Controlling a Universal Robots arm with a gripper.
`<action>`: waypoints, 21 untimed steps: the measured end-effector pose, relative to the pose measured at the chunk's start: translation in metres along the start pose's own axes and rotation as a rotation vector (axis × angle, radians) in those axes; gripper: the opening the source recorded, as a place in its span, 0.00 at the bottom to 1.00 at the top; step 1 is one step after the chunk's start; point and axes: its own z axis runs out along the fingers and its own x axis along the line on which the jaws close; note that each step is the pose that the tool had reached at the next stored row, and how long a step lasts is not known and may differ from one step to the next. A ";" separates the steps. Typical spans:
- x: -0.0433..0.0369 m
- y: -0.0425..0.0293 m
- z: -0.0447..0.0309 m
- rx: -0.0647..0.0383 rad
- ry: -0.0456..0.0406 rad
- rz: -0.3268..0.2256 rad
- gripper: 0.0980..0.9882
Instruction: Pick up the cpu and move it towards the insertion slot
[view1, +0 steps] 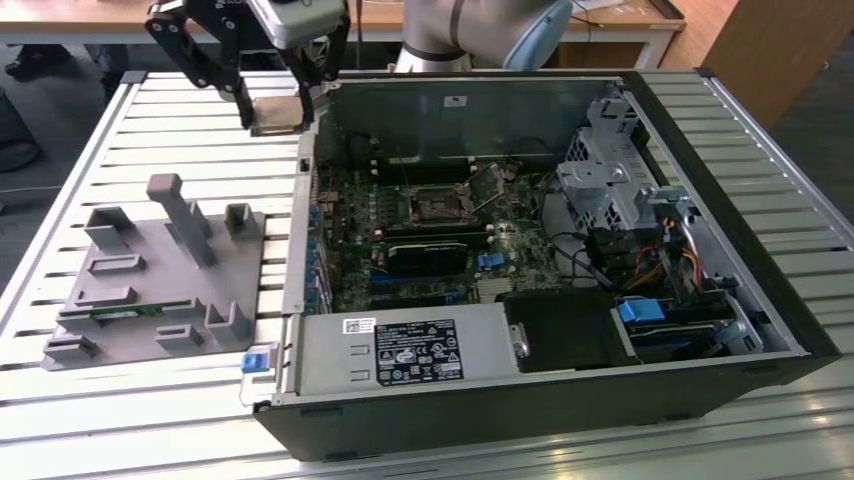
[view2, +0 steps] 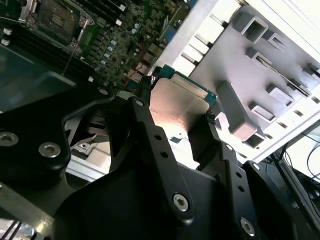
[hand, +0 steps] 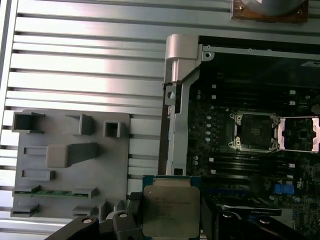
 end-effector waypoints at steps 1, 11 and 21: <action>-0.0024 0.0000 0.0000 0.000 0.0000 0.000 0.50; -0.0265 0.0000 0.0001 0.000 0.0000 -0.001 0.50; -0.0497 -0.0007 0.0000 -0.001 0.0001 -0.003 0.50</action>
